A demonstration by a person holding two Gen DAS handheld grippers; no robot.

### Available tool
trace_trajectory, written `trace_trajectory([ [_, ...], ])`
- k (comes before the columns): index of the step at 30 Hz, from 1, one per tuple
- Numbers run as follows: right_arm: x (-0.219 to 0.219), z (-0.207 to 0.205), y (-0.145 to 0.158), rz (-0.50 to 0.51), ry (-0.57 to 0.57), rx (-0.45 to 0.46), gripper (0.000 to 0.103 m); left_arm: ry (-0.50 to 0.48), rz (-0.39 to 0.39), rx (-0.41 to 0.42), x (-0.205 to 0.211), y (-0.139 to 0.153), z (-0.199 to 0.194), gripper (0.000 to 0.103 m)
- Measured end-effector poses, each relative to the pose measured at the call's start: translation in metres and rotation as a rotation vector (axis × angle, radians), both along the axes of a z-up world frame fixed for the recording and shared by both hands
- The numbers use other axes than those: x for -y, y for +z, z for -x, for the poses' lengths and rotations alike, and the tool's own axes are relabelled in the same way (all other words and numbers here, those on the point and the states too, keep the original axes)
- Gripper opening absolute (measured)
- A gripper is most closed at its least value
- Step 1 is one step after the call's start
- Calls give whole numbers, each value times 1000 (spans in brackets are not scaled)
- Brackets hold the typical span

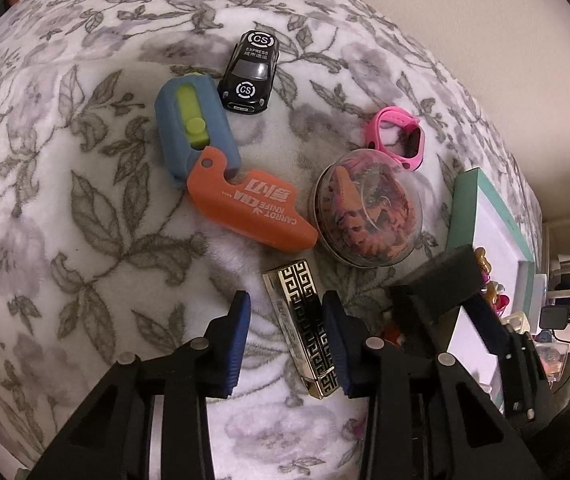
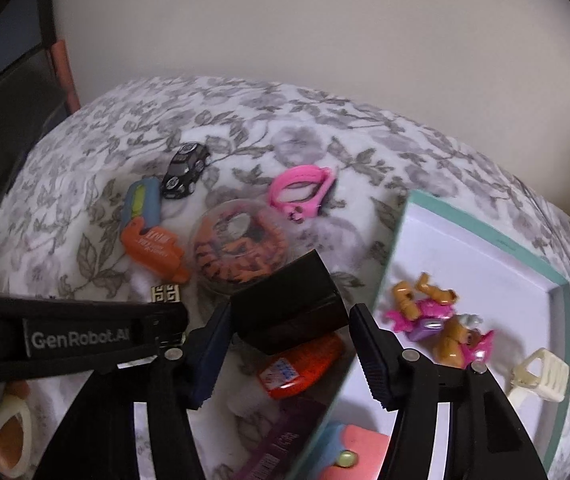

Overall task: Organize rigid objects
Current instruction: 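Grasp the gold patterned harmonica with the left tool while the right tool grasps the black cube, then carry the harmonica with the left tool while the right tool carries the black cube over the tray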

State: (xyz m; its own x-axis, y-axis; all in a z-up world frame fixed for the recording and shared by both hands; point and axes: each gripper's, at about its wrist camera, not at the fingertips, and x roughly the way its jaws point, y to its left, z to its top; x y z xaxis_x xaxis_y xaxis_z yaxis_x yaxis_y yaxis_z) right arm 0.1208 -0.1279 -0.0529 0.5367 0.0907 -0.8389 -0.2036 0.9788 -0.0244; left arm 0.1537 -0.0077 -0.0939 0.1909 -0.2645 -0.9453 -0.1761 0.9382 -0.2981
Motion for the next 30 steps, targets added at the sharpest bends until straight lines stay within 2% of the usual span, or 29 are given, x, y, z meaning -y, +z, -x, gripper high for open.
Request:
trace_trajectory([
  [2,7,0,5,-19,-11,0,60,-4,-5,6,-2,-1,2,38],
  [4,8,0,8,-20,-4,1,58,-4,10,13,-2,0,4,28],
  [5,8,1,9,-17,-1,1,58,-6,16,16,-2,1,5,26],
  [10,9,1,8,-28,1,-17,58,-8,14,17,2,2,4,26],
  [12,11,0,10,-41,-3,-23,58,-4,41,14,0,3,4,23],
  [13,11,1,11,-46,-5,-23,58,-2,46,19,-1,5,4,12],
  [15,13,1,18,-69,-10,-12,58,-1,45,34,-5,13,4,4],
  [26,24,7,62,-91,-31,81,58,-15,80,86,-8,34,6,3],
  [30,32,7,68,-95,-51,90,58,-25,82,112,-7,42,7,2],
])
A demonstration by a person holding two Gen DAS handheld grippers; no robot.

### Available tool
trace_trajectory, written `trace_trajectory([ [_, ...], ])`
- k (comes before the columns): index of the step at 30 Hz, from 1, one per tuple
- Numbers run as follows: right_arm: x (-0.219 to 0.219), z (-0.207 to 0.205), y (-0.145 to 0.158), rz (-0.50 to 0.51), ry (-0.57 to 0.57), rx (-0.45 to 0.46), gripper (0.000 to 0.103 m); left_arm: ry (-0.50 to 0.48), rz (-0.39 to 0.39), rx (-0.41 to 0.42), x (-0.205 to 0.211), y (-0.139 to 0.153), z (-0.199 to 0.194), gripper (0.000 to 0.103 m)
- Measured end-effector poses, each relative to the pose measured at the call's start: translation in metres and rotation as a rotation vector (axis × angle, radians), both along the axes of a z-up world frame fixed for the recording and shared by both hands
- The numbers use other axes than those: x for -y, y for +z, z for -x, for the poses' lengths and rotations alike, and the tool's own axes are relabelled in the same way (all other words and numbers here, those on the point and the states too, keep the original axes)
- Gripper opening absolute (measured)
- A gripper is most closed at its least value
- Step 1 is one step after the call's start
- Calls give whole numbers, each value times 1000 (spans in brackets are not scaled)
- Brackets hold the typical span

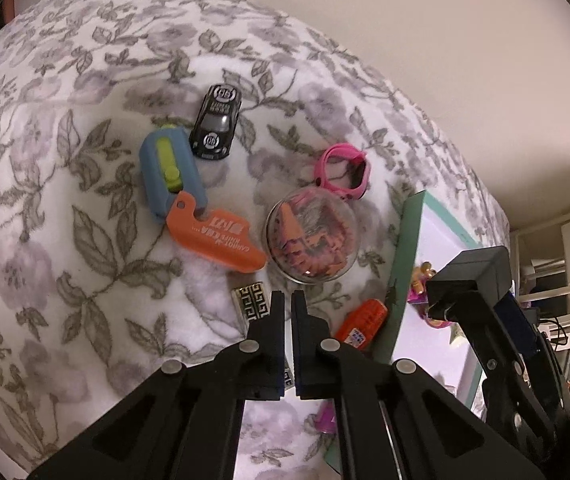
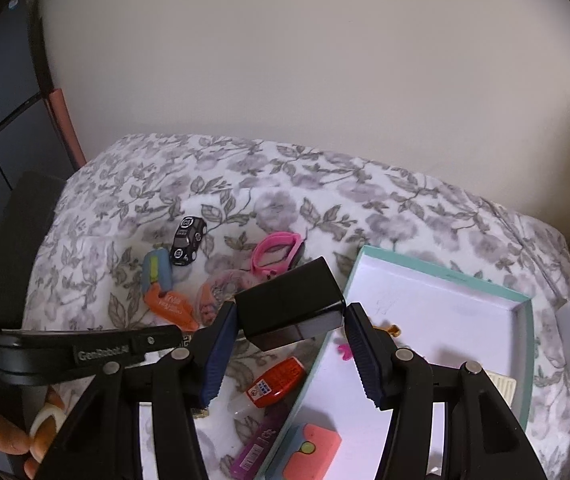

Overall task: Organize rigid objects
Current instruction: 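Carry the harmonica with the left tool while the right tool carries the black cube over the tray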

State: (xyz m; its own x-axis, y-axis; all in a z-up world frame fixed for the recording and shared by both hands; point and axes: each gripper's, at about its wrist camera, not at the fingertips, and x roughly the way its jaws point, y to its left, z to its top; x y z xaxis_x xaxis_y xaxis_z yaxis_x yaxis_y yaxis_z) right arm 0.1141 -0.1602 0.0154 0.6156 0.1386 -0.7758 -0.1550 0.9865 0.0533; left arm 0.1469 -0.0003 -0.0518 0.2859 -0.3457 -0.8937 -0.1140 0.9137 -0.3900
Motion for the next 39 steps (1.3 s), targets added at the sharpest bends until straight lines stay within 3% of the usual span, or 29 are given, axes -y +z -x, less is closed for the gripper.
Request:
trace_trajectory([
  [10,5,-1,-8,20,-14,-33,58,17,2,-98,-4,-19,-2,3],
  [14,5,-2,-13,28,-20,-58,58,4,-32,-122,0,-22,-2,5],
  [19,11,-3,-14,13,-40,-73,58,-28,-50,-117,9,-24,-1,28],
  [24,18,-4,-14,-3,-62,-84,58,-59,-116,-89,20,-21,1,37],
  [28,25,-3,-14,-16,-81,-90,58,-85,-192,-91,28,-24,-1,37],
  [35,36,-4,-15,-40,-109,-102,58,-104,-222,-128,29,-39,5,37],
  [39,44,-4,-16,-50,-130,-113,58,-111,-209,-112,39,-41,3,22],
])
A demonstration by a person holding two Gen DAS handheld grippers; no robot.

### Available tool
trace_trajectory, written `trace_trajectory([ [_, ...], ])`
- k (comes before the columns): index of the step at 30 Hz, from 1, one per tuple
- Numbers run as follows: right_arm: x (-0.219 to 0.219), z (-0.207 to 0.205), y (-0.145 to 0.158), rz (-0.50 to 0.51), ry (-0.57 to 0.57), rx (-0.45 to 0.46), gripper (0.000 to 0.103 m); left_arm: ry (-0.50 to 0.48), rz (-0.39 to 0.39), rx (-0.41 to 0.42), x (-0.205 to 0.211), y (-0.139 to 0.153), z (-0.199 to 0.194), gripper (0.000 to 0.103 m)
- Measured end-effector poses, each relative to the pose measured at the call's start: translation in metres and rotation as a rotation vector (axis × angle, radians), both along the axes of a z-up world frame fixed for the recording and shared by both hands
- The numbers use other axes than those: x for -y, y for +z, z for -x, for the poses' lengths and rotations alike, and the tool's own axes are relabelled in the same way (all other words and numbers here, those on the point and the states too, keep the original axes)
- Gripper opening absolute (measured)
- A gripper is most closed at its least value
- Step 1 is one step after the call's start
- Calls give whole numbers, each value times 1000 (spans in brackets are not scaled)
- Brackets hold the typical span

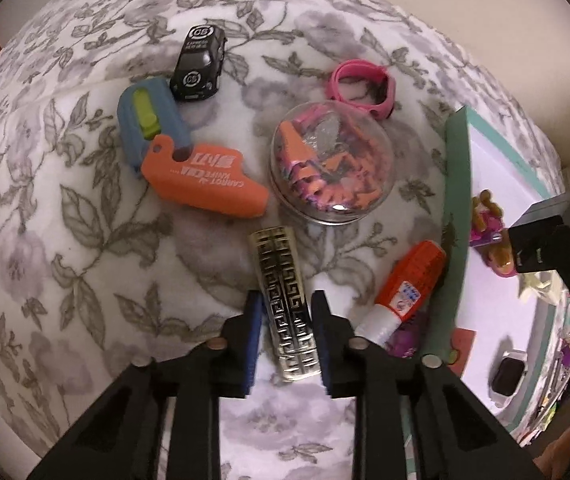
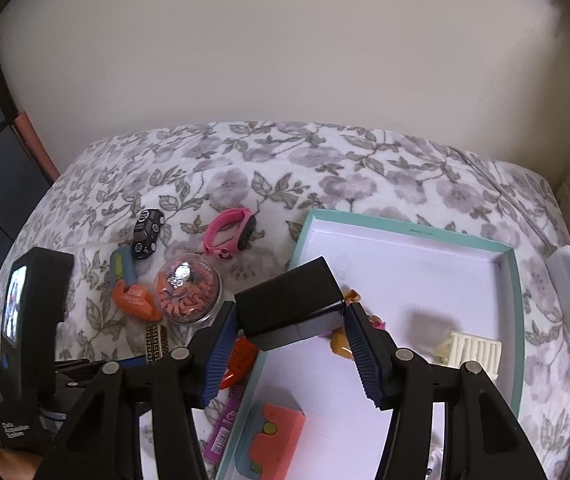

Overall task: Organize rigid objects
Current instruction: 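Carry the harmonica with the left tool while the right tool carries the black cube over the tray, then open the left tool to drop the harmonica while the right tool releases the cube beside the watch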

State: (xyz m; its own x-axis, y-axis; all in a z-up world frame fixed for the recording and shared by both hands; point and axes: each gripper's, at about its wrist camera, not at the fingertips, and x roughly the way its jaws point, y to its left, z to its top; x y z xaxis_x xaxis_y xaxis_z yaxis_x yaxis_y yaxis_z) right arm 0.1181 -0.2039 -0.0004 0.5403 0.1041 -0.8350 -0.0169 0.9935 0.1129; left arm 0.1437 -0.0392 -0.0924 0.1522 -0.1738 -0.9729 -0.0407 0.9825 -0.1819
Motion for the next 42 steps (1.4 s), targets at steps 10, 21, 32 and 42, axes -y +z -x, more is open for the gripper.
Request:
trace_trajectory([
  [10,36,6,9,-55,-115,-26,58,-30,61,115,14,41,1,21],
  [21,77,29,43,-49,-214,32,58,-121,157,280,39,98,16,21],
  [32,116,59,64,37,-306,47,58,-310,182,336,105,99,43,21],
  [42,135,58,5,22,-323,-165,58,-385,112,284,132,68,52,22],
])
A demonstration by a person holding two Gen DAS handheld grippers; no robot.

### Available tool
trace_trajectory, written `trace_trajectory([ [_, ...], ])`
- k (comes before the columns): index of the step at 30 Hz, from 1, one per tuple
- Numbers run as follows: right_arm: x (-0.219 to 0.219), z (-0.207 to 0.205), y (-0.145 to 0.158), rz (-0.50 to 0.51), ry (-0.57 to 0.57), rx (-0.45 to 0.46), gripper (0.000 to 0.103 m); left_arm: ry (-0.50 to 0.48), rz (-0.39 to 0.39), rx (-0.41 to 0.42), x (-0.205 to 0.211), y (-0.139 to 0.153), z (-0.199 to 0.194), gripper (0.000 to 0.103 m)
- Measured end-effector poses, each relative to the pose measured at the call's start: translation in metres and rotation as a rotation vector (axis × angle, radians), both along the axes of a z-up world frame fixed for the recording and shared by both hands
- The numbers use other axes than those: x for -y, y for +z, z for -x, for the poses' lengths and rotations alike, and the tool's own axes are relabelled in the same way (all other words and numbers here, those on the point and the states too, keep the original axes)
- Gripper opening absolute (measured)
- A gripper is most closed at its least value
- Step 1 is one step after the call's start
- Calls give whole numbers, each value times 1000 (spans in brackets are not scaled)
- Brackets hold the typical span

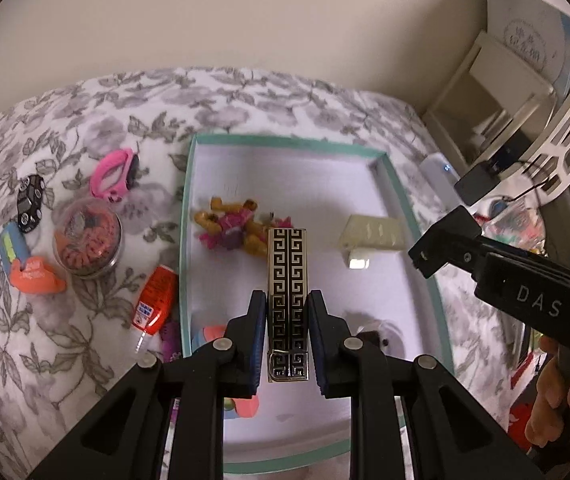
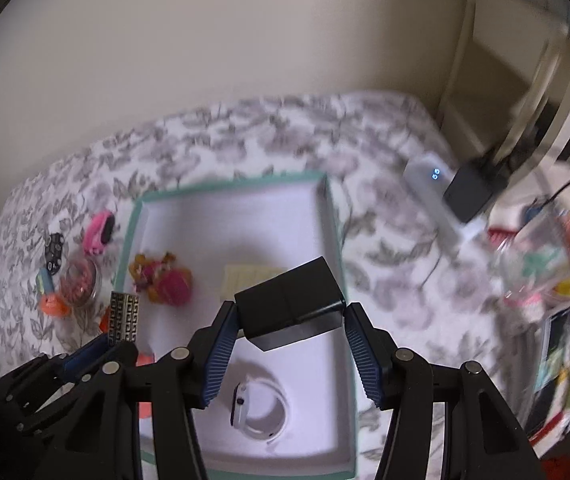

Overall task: Organize rigid objects
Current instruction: 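Open the left tool to drop the harmonica while the right tool releases the cube beside the watch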

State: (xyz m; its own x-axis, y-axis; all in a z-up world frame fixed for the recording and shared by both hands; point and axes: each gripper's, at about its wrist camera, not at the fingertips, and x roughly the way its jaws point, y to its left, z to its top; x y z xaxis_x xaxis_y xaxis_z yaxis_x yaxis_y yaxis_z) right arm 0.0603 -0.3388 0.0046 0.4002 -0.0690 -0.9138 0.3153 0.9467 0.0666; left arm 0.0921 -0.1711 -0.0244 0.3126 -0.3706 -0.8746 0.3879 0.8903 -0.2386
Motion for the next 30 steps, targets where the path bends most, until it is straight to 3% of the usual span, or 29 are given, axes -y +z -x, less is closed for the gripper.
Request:
trace_trajectory([
  [8,-5,-3,-31,-16,26,-90,58,23,-21,-54,-3,-20,-3,22],
  [30,-24,-12,-57,10,91,-172,59,-2,-76,-89,5,-40,-1,22],
])
